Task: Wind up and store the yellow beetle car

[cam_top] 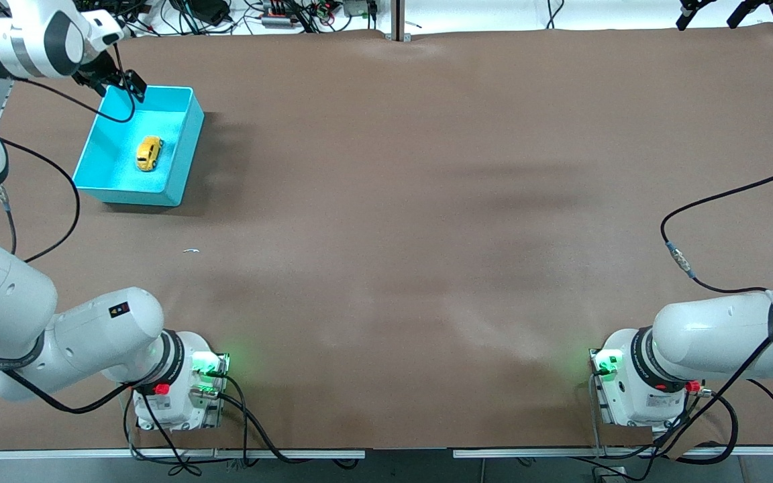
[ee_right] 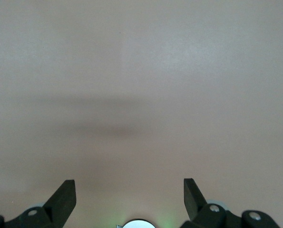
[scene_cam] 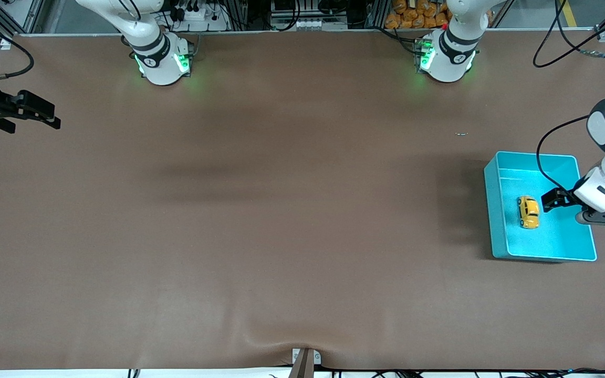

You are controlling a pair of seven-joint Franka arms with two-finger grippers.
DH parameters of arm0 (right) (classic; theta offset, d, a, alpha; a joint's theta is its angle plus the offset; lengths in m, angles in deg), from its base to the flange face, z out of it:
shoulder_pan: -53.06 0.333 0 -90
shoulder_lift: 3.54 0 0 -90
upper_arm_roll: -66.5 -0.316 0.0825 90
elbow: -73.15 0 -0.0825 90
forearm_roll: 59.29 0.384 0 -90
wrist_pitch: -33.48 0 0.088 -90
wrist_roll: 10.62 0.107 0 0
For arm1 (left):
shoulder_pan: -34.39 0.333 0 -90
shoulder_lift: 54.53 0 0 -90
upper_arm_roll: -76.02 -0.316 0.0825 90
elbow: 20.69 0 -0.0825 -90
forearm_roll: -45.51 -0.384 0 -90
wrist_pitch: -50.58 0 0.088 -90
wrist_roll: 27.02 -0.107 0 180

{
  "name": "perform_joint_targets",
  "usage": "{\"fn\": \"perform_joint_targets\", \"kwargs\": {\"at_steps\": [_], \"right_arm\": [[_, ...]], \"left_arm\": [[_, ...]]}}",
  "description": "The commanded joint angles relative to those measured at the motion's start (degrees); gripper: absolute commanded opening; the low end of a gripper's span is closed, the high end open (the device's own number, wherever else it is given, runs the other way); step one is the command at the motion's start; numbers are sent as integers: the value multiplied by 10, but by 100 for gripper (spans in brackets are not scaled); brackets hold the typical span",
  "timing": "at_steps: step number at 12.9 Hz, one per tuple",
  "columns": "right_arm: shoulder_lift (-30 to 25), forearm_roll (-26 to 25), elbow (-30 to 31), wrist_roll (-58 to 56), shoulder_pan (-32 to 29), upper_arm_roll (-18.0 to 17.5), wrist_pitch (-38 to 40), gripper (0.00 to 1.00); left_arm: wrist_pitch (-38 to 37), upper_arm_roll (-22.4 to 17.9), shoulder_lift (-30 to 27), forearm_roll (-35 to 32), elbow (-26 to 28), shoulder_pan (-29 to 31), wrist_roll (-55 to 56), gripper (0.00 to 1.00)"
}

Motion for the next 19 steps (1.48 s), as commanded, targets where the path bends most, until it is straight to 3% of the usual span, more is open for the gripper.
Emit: {"fn": "perform_joint_targets", "kwargs": {"at_steps": [1,4,8,10,12,13,17,19], "right_arm": [[-6,24,6,-29,-27,-1,-5,100],[-5,26,3,-43,-33,-2,-6,100],[-5,26,0,-42,-26,-5,-10,100],[-5,26,0,-38,-20,-5,-9,100],[-5,26,-1,-39,-21,-4,-4,100],[-6,26,-1,-44,-24,-3,-2,100],[-5,25,0,-44,-35,-1,1,100],[-4,25,0,-44,-36,-2,1,100]], "left_arm": [[-48,15,-45,11,-5,3,4,100],[-97,31,-88,38,-15,2,5,100],[-227,30,-124,82,-69,-22,5,100],[-252,-19,-149,100,-70,-86,17,100],[-288,-100,-176,101,-73,-200,62,100],[-307,-114,-183,101,-79,-231,85,100],[-416,-117,-183,103,-152,-279,104,100],[-445,-115,-182,124,-179,-276,104,100]]}}
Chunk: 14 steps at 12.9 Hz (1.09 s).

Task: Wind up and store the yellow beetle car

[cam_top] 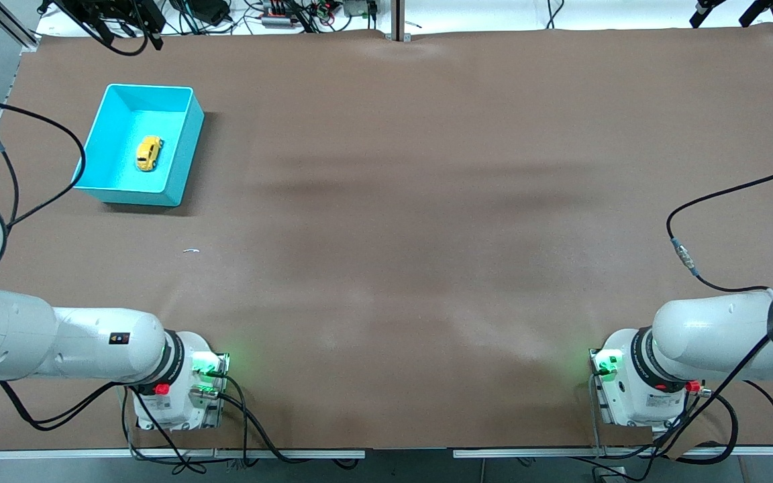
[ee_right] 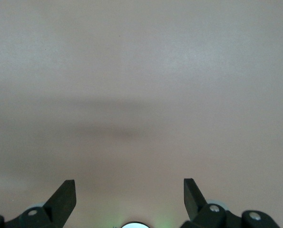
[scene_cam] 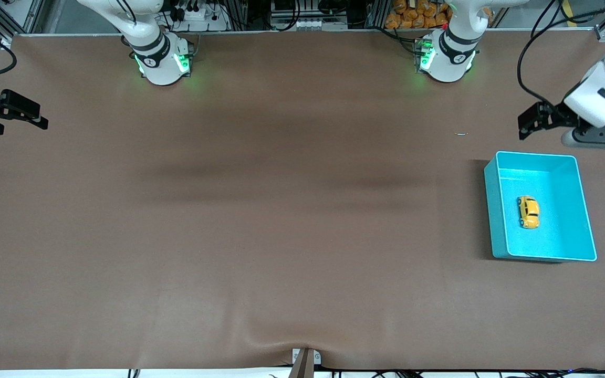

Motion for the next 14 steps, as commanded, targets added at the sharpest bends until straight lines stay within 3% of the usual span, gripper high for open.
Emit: {"fn": "perform_joint_targets", "kwargs": {"at_steps": [1,14], "right_arm": [[-3,10,0,-8,-8,-3,5,100],[-1,0,-9,-10,-6,-3,0,100]], "left_arm": [[-30,-8,6,45,-42,-1,6,100],[-74,-1,7,15,-69,-6,5,100]]}}
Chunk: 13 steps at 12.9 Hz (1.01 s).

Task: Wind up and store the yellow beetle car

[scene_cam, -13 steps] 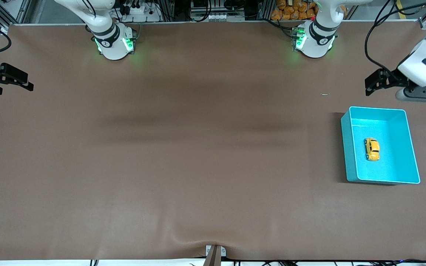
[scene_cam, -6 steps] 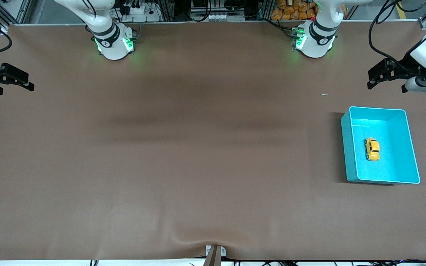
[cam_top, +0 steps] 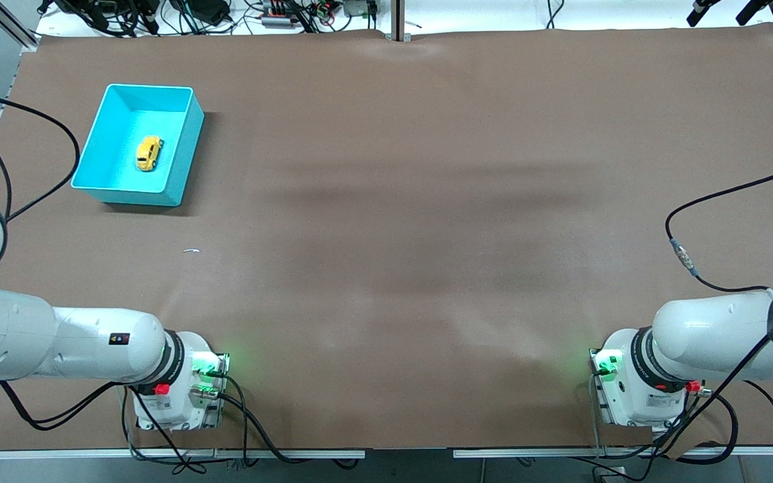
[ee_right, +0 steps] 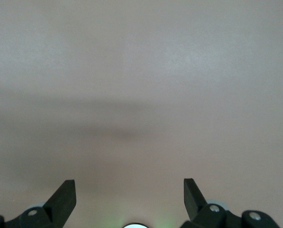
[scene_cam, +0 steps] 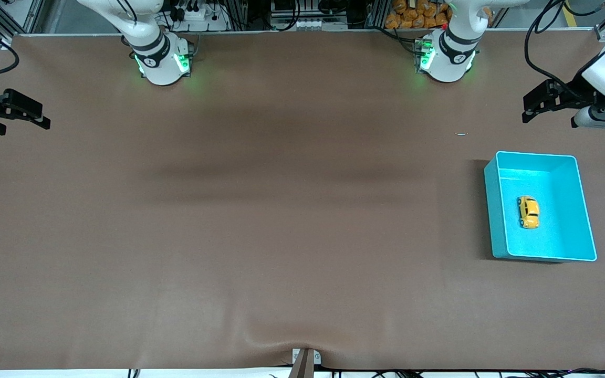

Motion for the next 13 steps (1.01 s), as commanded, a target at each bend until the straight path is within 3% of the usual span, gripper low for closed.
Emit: {"fn": "perform_joint_targets", "kwargs": {"at_steps": [1,7,13], "right_arm": [[-4,-4,-5,-9,-6,0,2,100],[-21,-47,-3,-8,0,-4,0,100],[-16,-40,-4,-1,-1,-3,2,100]], "left_arm": [[-27,2,3,-15,-17,-5,5,100],[-34,14,2,-14,-23,-3,8,100],[-34,14,3,-14,-23,-1,8,100]]}}
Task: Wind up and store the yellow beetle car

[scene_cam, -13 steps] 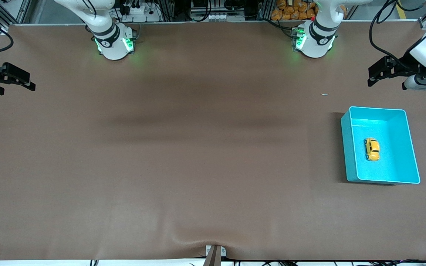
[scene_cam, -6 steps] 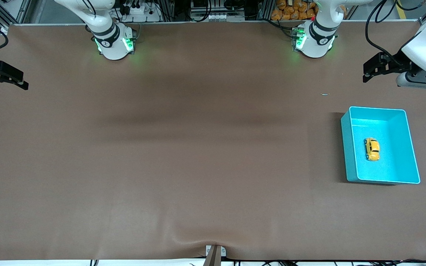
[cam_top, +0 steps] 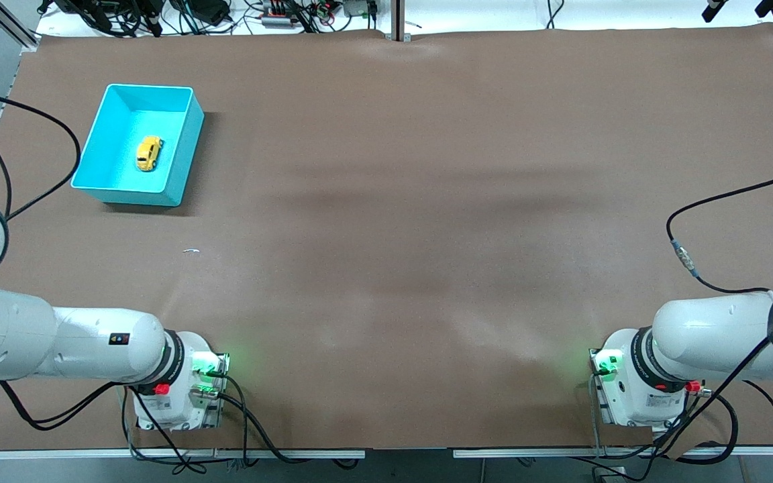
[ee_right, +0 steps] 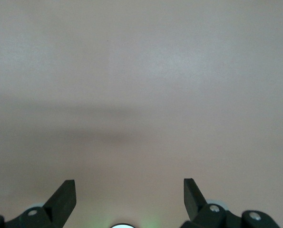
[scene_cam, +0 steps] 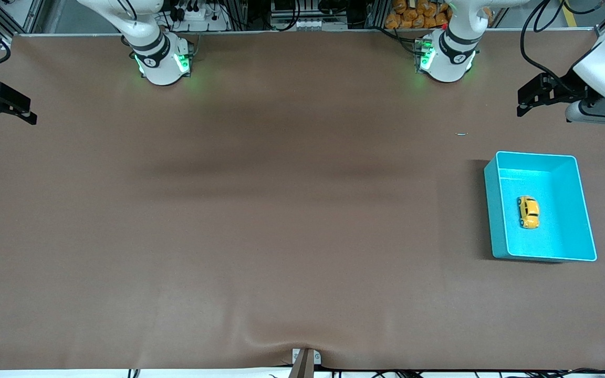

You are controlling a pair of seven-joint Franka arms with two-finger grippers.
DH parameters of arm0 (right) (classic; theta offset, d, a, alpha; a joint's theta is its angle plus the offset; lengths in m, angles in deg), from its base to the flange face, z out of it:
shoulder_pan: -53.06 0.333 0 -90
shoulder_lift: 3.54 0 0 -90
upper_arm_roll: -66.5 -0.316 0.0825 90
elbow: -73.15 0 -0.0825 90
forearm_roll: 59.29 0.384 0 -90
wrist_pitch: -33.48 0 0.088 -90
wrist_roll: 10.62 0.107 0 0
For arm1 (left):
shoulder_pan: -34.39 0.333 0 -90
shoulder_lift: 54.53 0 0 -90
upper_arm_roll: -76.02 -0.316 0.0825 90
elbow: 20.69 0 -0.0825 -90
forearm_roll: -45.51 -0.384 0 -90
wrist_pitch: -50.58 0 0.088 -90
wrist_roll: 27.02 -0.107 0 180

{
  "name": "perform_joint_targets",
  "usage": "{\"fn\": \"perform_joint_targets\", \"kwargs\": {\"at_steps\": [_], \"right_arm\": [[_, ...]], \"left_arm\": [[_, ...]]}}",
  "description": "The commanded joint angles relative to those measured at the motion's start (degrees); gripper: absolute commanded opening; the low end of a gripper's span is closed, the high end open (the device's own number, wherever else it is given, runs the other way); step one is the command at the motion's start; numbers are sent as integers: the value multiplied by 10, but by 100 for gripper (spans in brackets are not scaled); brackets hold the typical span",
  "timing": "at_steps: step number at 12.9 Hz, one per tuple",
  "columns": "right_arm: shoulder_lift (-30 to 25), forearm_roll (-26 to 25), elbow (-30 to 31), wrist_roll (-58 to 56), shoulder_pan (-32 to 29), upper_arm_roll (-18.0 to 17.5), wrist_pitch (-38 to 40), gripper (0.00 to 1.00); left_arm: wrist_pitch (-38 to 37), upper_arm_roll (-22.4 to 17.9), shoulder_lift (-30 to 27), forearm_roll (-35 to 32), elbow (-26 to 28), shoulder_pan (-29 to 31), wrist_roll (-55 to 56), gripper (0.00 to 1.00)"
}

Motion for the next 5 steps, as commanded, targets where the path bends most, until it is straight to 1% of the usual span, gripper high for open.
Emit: {"fn": "perform_joint_targets", "kwargs": {"at_steps": [1,3,5], "right_arm": [[2,-2,-1,2,0,-1,-5,100],[8,-2,-2,4,3,-1,-26,100],[9,0,-1,4,2,-1,-22,100]], "left_arm": [[-13,1,3,-14,-14,-1,9,100],[-13,1,3,-14,-14,-1,10,100],[-15,1,3,-14,-12,1,9,100]]}}
